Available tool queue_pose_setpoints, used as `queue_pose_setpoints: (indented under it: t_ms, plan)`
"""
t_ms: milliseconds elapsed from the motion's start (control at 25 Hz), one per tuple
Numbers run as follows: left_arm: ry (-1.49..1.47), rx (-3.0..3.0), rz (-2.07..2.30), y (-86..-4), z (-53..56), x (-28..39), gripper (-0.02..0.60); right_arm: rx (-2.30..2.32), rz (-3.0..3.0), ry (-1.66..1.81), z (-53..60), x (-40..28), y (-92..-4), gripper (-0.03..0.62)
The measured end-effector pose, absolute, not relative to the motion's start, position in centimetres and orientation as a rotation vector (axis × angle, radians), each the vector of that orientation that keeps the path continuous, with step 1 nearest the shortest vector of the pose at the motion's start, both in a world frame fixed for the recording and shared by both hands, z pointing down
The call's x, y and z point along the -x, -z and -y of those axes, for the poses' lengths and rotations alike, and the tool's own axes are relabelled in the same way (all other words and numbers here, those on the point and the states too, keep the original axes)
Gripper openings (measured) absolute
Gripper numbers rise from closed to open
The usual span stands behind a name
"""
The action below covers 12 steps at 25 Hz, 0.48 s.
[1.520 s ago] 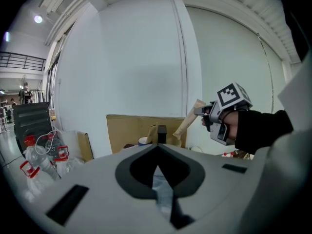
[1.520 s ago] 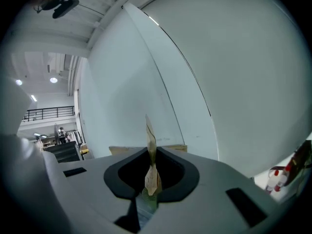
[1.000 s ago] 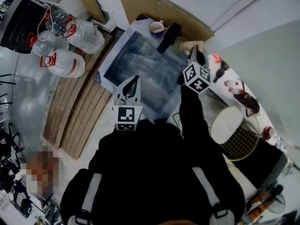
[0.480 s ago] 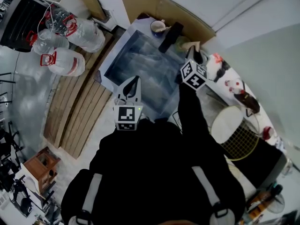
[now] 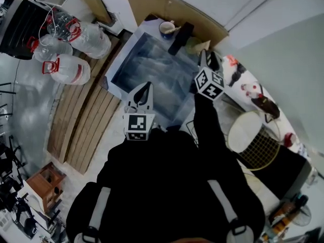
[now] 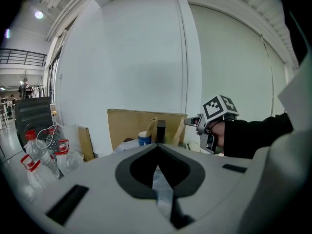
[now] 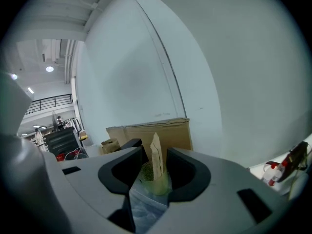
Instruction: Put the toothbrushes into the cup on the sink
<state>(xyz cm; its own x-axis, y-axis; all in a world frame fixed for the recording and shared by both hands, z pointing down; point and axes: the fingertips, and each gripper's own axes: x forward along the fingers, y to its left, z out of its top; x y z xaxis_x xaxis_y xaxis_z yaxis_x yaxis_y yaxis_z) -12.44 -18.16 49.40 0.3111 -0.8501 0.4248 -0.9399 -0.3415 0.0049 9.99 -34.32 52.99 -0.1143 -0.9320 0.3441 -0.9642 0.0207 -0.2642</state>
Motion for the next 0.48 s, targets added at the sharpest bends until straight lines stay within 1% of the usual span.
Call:
queue_pose_setpoints:
  t_ms: [480]
  plan:
    - [-0.419, -2.383, 1.605, -47.6, 15.9, 11.7, 0.002, -1.998, 2.333, -0.582, 27.7, -8.9, -48.1, 0.138]
